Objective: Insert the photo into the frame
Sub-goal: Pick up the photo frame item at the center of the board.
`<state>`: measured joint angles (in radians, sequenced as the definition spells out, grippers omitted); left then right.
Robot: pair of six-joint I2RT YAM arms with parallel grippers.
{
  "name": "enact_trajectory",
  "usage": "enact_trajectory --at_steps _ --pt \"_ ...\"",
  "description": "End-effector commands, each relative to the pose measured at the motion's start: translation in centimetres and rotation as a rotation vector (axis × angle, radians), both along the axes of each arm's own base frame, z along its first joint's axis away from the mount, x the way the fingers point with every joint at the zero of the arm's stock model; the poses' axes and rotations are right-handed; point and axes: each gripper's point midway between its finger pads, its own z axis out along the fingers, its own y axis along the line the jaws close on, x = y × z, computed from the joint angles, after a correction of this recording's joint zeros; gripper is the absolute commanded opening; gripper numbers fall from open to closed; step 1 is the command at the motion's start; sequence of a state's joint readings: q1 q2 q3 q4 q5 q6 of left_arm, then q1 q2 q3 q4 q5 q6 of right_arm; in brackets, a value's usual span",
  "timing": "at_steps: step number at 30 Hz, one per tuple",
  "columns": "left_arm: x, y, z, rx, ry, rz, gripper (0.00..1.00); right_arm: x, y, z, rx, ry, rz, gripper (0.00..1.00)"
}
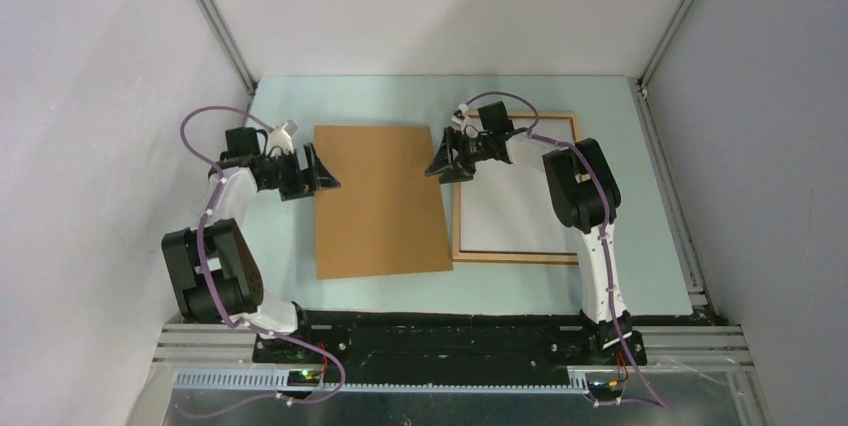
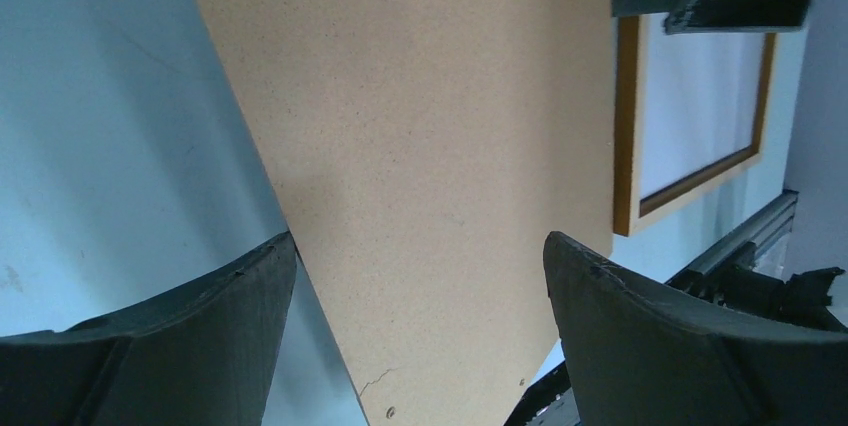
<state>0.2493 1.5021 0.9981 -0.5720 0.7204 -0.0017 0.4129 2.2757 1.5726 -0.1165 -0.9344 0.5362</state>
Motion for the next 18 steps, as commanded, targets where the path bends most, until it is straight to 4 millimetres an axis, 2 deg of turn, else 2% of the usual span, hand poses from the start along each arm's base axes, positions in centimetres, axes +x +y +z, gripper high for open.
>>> enact_trajectory --at_steps 1,13,18 --pt "-0.9 -4.9 6.3 -0.255 -0.108 -0.157 0.92 -1.4 1.8 0.5 0.026 -0.041 0.093 0.74" --pt "-1.5 -5.7 10.2 -0.308 -0.174 -0.181 0.92 -1.0 1.7 -1.5 -0.010 -0.051 0.109 0.73" --pt "-1.6 -5.9 11.0 -0.332 -0.176 -0.183 0.92 -1.3 2.1 -2.2 -0.016 -0.045 0.121 0.73"
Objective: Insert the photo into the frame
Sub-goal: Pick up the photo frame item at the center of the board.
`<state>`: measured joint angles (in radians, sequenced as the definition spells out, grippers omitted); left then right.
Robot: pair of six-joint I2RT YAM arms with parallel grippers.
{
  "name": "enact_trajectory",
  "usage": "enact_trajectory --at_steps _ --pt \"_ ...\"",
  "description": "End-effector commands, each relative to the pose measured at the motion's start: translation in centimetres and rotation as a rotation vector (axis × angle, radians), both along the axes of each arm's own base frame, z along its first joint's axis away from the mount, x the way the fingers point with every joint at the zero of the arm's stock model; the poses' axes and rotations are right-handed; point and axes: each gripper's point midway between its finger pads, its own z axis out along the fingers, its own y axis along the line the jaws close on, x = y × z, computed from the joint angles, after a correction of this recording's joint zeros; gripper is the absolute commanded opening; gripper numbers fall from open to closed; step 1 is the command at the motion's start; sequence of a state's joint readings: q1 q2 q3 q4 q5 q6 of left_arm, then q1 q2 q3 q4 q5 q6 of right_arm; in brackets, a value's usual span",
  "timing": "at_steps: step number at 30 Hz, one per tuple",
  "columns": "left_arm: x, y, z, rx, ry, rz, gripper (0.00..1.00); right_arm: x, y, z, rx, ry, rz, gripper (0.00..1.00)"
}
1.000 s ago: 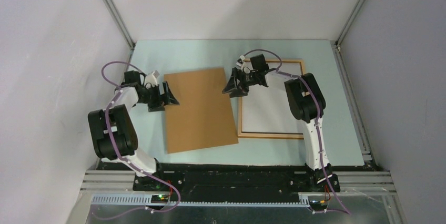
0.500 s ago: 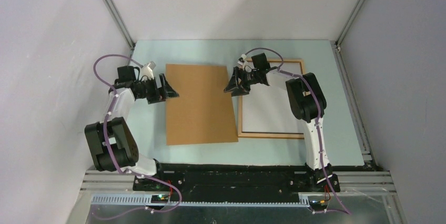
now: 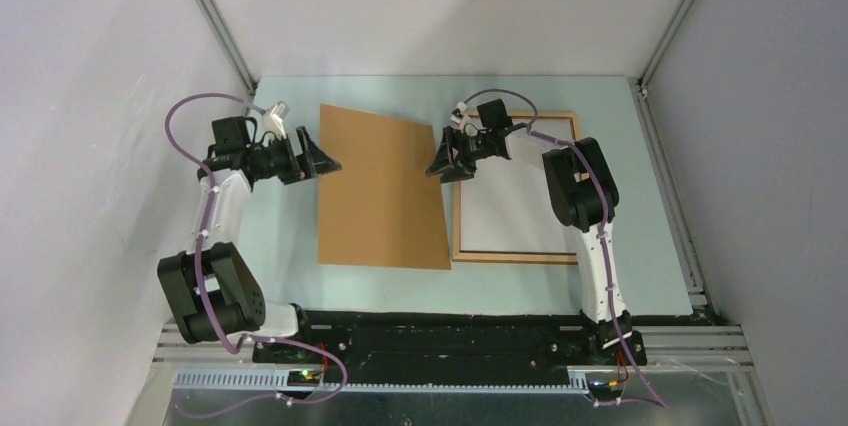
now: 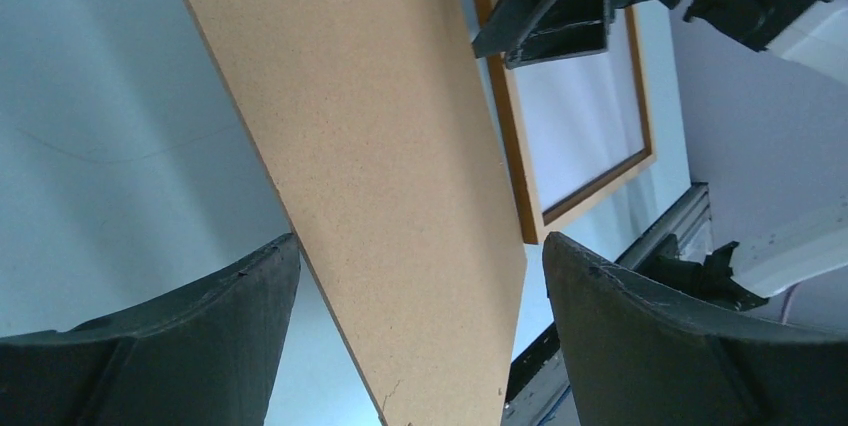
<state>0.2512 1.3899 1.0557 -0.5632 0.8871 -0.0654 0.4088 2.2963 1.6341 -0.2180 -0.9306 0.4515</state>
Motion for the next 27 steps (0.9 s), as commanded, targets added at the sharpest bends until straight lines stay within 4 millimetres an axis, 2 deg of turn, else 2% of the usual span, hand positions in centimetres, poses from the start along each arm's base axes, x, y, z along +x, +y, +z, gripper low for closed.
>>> enact_trajectory --at_steps 1,11,15,19,21,27 --pt "-2.0 -3.8 4.1 -0.198 -0.015 -0.146 0.92 -1.6 2.4 -2.0 0.013 -0.020 0.093 0.73" --pt "-1.9 -3.8 4.4 -0.202 -0.004 -0.133 0.95 -2.2 3.2 -2.0 0.037 -0.020 0.120 0.74" --pt "-1.3 -3.0 3.7 -0.143 0.006 -0.072 0.89 -2.1 3.3 -1.9 0.037 -0.017 0.116 0.74" --pt "-0.5 -1.6 2.8 -0.050 0.016 0.021 0.72 -2.0 3.1 -1.5 0.039 -0.022 0.111 0.74" --pt "-0.3 -0.9 2.4 -0.009 0.022 0.058 0.55 -1.8 3.1 -1.2 0.039 -0.029 0.106 0.75" --pt "0.1 0.3 1.5 0.057 0.054 0.112 0.24 -1.6 3.1 0.2 0.043 -0.052 0.100 0.81"
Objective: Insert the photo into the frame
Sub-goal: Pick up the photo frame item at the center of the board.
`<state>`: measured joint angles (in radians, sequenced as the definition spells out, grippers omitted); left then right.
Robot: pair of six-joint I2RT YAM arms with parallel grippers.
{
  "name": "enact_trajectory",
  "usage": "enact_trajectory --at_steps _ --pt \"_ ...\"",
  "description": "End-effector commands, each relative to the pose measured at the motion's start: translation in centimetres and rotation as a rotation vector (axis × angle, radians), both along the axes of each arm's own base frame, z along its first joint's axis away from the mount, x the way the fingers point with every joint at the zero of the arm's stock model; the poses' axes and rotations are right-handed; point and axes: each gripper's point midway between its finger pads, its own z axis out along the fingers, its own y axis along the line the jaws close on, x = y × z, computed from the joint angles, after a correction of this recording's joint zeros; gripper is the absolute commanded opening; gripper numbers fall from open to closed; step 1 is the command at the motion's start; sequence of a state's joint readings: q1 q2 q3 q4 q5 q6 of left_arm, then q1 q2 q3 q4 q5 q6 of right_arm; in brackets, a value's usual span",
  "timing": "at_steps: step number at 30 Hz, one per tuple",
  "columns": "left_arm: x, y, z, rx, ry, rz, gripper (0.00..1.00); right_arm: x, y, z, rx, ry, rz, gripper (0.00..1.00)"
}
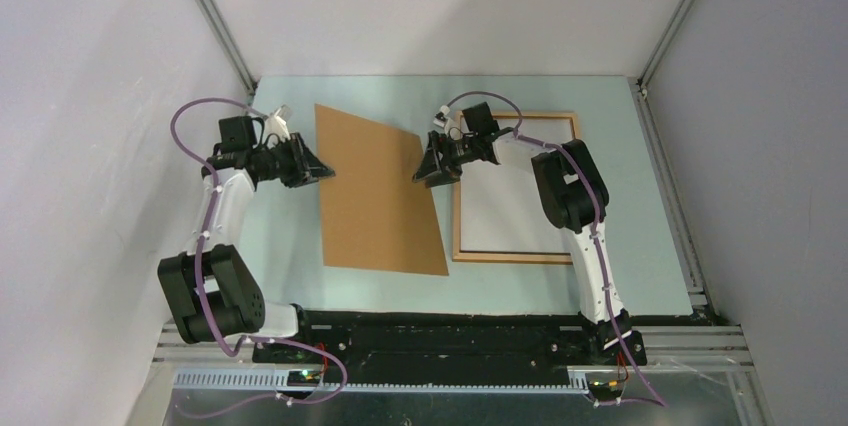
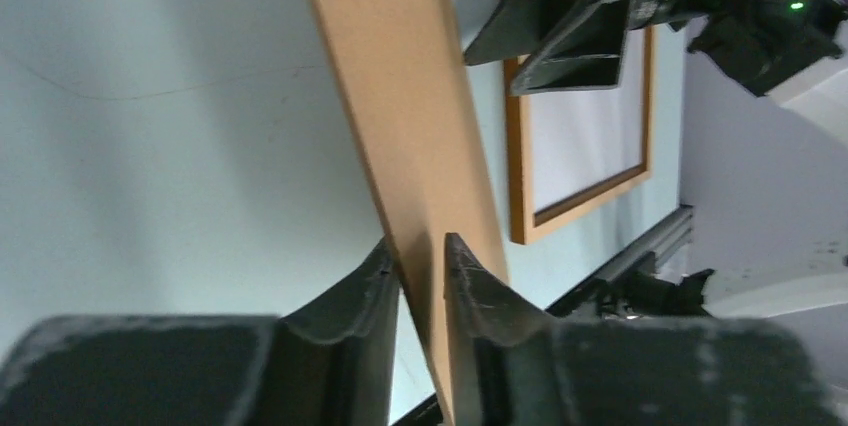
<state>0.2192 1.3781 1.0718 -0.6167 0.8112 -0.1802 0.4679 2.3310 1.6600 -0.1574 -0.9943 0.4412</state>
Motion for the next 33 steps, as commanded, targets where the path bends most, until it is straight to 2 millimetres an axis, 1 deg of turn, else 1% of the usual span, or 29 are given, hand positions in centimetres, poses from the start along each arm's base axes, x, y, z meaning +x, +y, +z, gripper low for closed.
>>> enact_trajectory --at_steps 1,2,3,4,6,9,12,13,14,15,16,18,19,20,21,22,23,24,25,26,27,28,29,30,31,32,33 --pt "0.9 1.0 1.6 0.081 -0.055 0.039 0.21 0.1 0.0 0.1 -0.021 -0.020 -0.007 0.82" --pt "0.9 1.2 1.5 0.092 -0.050 0.046 0.15 0.2 0.0 0.5 -0.019 -0.027 -0.007 0.84" --pt "1.1 1.4 1.6 0.102 -0.051 0.053 0.11 0.2 0.0 0.7 -0.019 -0.029 -0.008 0.85" --pt "1.1 1.5 1.6 0.109 -0.049 0.055 0.05 0.2 0.0 1.1 -0.016 -0.037 -0.010 0.87" --pt "1.2 1.8 1.8 0.122 -0.049 0.061 0.01 0.3 -0.1 1.9 -0.011 -0.046 -0.013 0.88" --pt "1.5 2.2 2.6 0.153 -0.063 0.069 0.00 0.5 -0.3 3.4 -0.001 -0.062 -0.024 0.92" --pt "1.2 2.6 3.3 0.182 -0.061 0.073 0.00 0.5 -0.6 4.5 0.001 -0.069 -0.034 0.99" --pt "1.1 2.7 3.8 0.195 -0.065 0.075 0.00 0.6 -0.7 5.3 0.008 -0.082 -0.038 0.99" --pt "1.0 2.8 4.2 0.202 -0.072 0.077 0.00 0.5 -0.8 5.5 0.010 -0.082 -0.040 0.99" --pt "0.9 2.9 4.7 0.213 -0.076 0.078 0.00 0.5 -0.9 6.4 0.018 -0.096 -0.044 0.99" --pt "0.8 3.0 5.2 0.221 -0.085 0.080 0.00 0.4 -0.9 6.7 0.021 -0.098 -0.046 1.00" --pt "0.8 3.4 7.0 0.256 -0.115 0.090 0.00 0.3 -1.0 7.8 0.031 -0.110 -0.050 0.99" --pt "0.4 3.5 7.2 0.269 -0.106 0.086 0.00 0.3 -1.1 8.5 0.037 -0.119 -0.053 0.99" --pt "0.5 4.0 8.4 0.295 -0.130 0.099 0.00 0.2 -1.2 9.2 0.043 -0.126 -0.055 0.99" --pt "0.0 4.0 8.5 0.312 -0.114 0.091 0.00 0.2 -1.2 9.5 0.046 -0.129 -0.055 0.99" --pt "0.2 4.5 9.7 0.342 -0.134 0.106 0.00 0.1 -1.3 9.9 0.048 -0.128 -0.057 0.99" --pt "-0.4 4.7 9.8 0.360 -0.117 0.102 0.00 0.0 -1.4 10.2 0.050 -0.132 -0.057 0.99" --pt "-0.3 5.3 10.9 0.394 -0.139 0.115 0.00 0.0 -1.6 10.7 0.053 -0.138 -0.060 0.99" --pt "-0.7 5.4 11.2 0.407 -0.127 0.119 0.00 0.0 -1.6 10.8 0.053 -0.138 -0.060 1.00" --pt "-0.5 6.0 12.2 0.445 -0.148 0.132 0.00 0.0 -1.8 11.0 0.053 -0.141 -0.064 1.00" --pt "-0.8 6.2 12.3 0.460 -0.136 0.130 0.00 0.0 -1.9 11.0 0.052 -0.141 -0.066 0.99" --pt "-0.7 6.8 13.5 0.497 -0.161 0.147 0.00 0.0 -2.0 11.1 0.051 -0.141 -0.067 1.00" --pt "-1.0 7.0 13.5 0.507 -0.141 0.143 0.00 0.0 -2.1 11.1 0.048 -0.140 -0.069 0.99" --pt "-0.8 7.4 14.6 0.536 -0.163 0.156 0.00 0.0 -2.1 11.1 0.047 -0.139 -0.071 1.00" --pt "-1.0 7.5 14.5 0.545 -0.139 0.151 0.00 0.0 -2.2 11.0 0.044 -0.138 -0.073 1.00" --pt "-0.9 7.7 15.7 0.575 -0.167 0.157 0.00 0.0 -2.2 11.0 0.043 -0.137 -0.074 1.00" --pt "-1.1 7.7 15.4 0.586 -0.136 0.148 0.00 0.0 -2.3 10.9 0.040 -0.135 -0.076 1.00"
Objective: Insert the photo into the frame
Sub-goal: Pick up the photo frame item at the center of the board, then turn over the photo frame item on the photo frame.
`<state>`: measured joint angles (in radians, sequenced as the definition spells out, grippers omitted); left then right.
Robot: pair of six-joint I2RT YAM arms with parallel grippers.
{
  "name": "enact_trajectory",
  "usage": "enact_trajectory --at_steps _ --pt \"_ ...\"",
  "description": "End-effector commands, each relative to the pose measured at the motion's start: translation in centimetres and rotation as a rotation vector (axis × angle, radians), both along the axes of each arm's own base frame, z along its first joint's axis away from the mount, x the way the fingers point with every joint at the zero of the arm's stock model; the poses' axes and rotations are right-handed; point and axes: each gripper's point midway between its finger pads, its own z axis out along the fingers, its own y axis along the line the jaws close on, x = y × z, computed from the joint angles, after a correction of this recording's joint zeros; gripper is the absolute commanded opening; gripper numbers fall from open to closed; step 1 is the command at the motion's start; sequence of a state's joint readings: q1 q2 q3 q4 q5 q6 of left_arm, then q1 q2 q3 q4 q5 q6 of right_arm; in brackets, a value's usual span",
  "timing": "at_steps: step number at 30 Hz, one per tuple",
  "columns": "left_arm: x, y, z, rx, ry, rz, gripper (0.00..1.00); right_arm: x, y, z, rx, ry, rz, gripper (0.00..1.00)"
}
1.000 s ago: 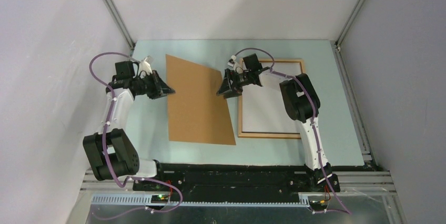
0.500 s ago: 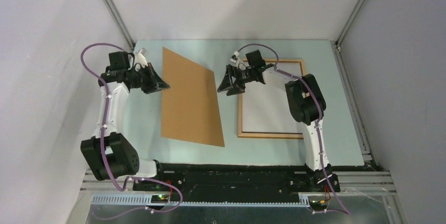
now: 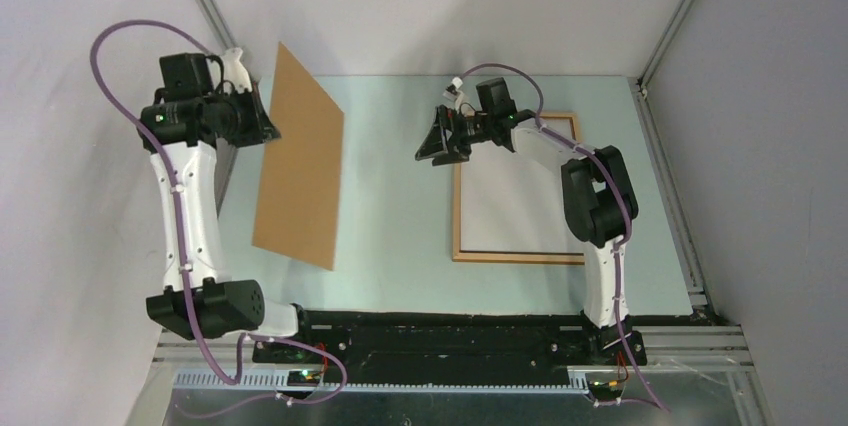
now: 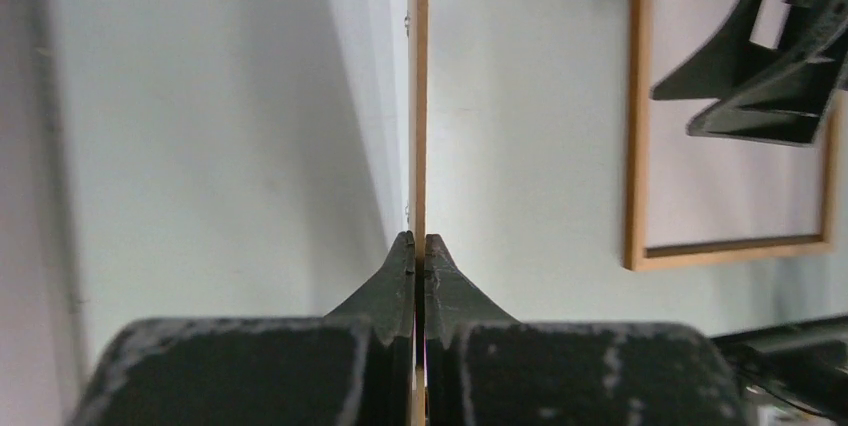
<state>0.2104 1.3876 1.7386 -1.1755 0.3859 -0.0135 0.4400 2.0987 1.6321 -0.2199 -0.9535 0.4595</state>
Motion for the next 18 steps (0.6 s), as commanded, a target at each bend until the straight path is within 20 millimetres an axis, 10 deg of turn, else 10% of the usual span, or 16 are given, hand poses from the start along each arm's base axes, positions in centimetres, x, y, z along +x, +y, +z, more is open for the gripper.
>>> enact_trajectory --at_steps 1,18 --pt "-0.5 1.4 3.3 0.175 -0.046 -0.013 0.00 -0.3 -0.6 1.4 0.002 -0.012 -0.013 0.99" --pt "2.5 -1.0 2.4 0.419 0.039 -0.049 0.00 0.0 -0.8 1.6 -0.002 -0.019 -0.028 1.00"
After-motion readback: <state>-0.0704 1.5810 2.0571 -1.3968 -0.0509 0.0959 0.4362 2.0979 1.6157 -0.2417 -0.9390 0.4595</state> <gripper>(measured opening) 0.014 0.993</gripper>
